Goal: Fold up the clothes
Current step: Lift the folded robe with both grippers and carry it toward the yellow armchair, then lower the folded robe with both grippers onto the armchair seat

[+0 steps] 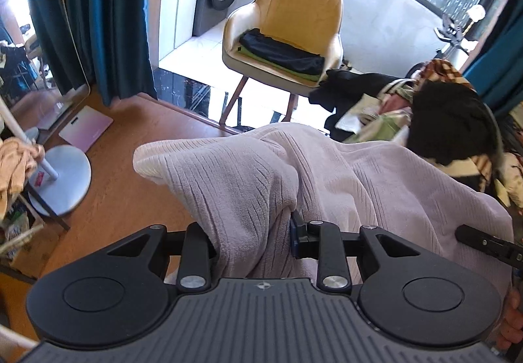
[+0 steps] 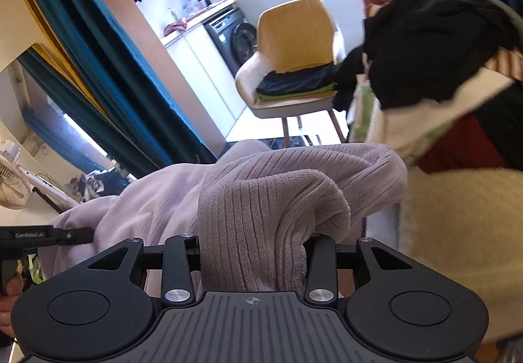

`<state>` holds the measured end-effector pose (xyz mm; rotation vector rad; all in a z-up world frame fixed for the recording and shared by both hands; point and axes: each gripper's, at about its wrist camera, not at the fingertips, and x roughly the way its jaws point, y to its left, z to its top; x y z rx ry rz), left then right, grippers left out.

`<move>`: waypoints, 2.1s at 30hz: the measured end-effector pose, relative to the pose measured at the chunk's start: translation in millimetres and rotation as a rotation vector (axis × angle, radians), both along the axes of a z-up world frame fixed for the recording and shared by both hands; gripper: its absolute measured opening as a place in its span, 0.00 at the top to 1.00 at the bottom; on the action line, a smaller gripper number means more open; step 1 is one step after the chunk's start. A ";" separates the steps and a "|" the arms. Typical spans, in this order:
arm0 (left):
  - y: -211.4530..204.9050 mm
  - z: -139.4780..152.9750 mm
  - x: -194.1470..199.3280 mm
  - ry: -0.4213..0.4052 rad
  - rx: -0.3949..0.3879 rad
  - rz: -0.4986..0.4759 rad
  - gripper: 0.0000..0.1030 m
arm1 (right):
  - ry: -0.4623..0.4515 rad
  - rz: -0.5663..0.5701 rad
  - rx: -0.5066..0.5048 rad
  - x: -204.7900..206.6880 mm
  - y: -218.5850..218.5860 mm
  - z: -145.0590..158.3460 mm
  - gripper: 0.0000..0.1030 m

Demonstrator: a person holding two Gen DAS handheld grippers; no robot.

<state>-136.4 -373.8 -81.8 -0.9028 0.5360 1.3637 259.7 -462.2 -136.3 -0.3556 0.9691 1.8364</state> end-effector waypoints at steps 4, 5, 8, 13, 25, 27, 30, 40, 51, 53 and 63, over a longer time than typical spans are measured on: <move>50.9 0.0 28.0 0.025 -0.006 -0.024 0.72 | 0.020 -0.009 -0.014 9.1 45.6 -4.3 0.66; 63.0 -0.8 35.6 0.029 -0.010 -0.032 0.72 | 0.021 -0.021 -0.019 12.5 54.7 -5.4 0.66; 98.9 -4.6 55.8 0.030 -0.030 -0.061 0.71 | 0.023 -0.063 -0.032 26.5 81.0 -10.0 0.66; 151.4 -10.4 87.1 0.019 -0.042 -0.153 0.71 | 0.003 -0.147 -0.031 47.7 101.9 -14.7 0.66; 310.1 -26.2 73.7 -0.044 -0.072 -0.400 0.71 | -0.007 -0.434 -0.048 36.3 181.0 -36.5 0.66; 339.8 -24.8 60.9 -0.046 -0.075 -0.434 0.71 | -0.002 -0.485 -0.060 18.3 212.6 -39.7 0.66; 380.3 -22.9 40.1 -0.049 -0.076 -0.482 0.71 | 0.006 -0.542 -0.081 -7.0 250.0 -38.1 0.66; 483.4 -28.3 -10.9 -0.048 -0.084 -0.506 0.71 | 0.002 -0.594 -0.096 -76.0 348.3 -38.5 0.66; 577.0 -52.8 -23.2 -0.028 -0.148 -0.421 0.71 | 0.013 -0.519 -0.155 -99.8 455.2 -56.9 0.66; 600.6 -54.7 -19.1 -0.024 -0.147 -0.397 0.71 | 0.029 -0.501 -0.160 -96.5 484.4 -64.9 0.66; 715.3 -50.3 8.4 -0.014 -0.133 -0.282 0.71 | 0.084 -0.406 -0.136 -46.3 647.5 -78.0 0.65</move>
